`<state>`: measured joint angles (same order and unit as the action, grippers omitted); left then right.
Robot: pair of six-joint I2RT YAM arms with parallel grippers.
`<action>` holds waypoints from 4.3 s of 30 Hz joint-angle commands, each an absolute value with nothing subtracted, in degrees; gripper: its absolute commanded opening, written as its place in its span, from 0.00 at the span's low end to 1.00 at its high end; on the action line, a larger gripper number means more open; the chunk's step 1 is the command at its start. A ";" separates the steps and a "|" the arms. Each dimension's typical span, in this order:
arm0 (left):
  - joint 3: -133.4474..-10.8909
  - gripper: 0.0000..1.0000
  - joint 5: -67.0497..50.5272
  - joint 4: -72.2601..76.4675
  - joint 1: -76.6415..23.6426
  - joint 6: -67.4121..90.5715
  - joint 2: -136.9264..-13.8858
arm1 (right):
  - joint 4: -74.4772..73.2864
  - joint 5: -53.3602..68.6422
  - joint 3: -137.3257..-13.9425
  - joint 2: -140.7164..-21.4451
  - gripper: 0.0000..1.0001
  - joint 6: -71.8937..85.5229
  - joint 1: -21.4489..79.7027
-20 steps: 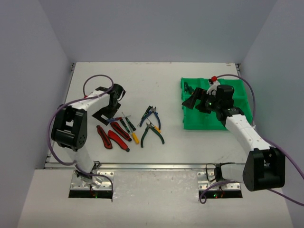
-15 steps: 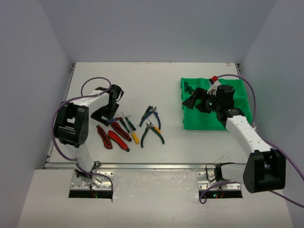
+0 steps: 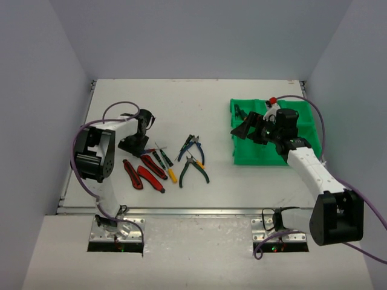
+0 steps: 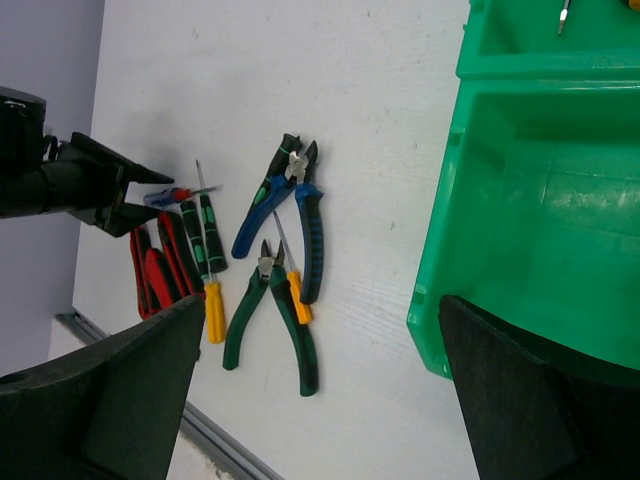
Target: Sort the tools into containers
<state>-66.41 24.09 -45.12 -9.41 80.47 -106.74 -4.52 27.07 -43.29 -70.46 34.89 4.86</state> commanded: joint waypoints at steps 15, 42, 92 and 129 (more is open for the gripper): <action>-61.18 0.00 7.73 -20.20 -4.95 62.73 -91.19 | 6.73 42.29 -43.30 -71.66 0.99 39.69 7.13; -40.46 0.60 -27.72 29.49 -29.71 49.28 -72.09 | 22.84 39.75 -45.55 -81.47 0.00 46.99 29.93; -45.68 1.00 17.91 -32.16 -29.71 21.42 -50.19 | -16.43 -1.46 -82.82 -102.31 0.90 31.93 -4.78; -45.40 1.00 28.75 -33.24 -23.99 26.12 -39.34 | -13.90 -7.20 -75.19 -111.77 0.25 26.74 44.14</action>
